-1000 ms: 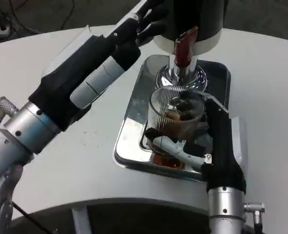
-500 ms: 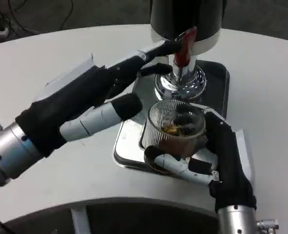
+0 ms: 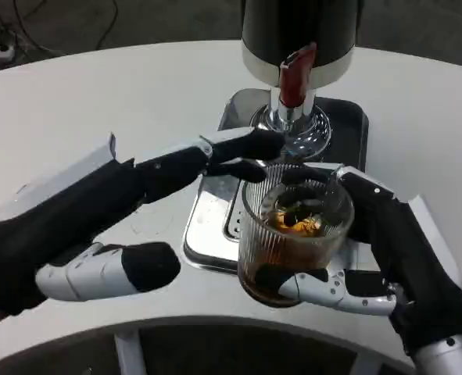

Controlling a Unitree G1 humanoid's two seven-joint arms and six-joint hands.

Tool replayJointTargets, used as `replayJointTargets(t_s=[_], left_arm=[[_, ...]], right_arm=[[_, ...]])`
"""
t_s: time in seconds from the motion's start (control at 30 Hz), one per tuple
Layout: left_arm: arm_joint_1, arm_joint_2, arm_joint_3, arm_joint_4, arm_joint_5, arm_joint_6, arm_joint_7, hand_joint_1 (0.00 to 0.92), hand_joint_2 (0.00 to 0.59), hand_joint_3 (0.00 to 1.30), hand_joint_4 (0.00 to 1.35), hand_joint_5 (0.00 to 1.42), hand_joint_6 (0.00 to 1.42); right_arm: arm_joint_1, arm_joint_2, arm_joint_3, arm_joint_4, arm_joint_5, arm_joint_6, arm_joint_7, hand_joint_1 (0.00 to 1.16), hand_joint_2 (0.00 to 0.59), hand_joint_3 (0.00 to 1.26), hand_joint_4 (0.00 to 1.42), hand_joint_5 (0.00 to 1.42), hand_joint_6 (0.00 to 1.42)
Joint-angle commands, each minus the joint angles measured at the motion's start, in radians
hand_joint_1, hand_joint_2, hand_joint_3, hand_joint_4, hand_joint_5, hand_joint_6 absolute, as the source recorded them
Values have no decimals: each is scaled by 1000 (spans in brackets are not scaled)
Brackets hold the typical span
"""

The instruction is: Grasp the cup under the faucet to collect the drink, then remove the cup.

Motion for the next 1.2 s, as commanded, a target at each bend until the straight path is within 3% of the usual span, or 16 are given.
replayJointTargets(t_s=[0.03,0.27,0.53,1.0,1.2], left_arm=[[51,34,46,-29,-20,-76,-46,0,86,190,188,228,116],[98,54,68,-41,-10,-149,-67,0,92,202,209,244,128],[176,66,120,-51,20,-311,-83,0,92,220,202,246,134],[288,40,170,-29,122,-599,-26,0,106,215,24,139,62],[334,52,193,-19,157,-651,-4,0,106,203,0,68,13]], right_arm=[[53,-36,-25,-93,67,5,68,935,94,797,823,1009,915],[100,-66,-64,-150,102,24,120,932,94,797,824,1013,923],[146,-100,-116,-209,141,44,174,929,96,806,831,1013,939],[135,-183,-205,-278,234,117,273,928,96,806,834,1030,943],[125,-213,-232,-293,271,147,300,926,92,806,841,1031,943]])
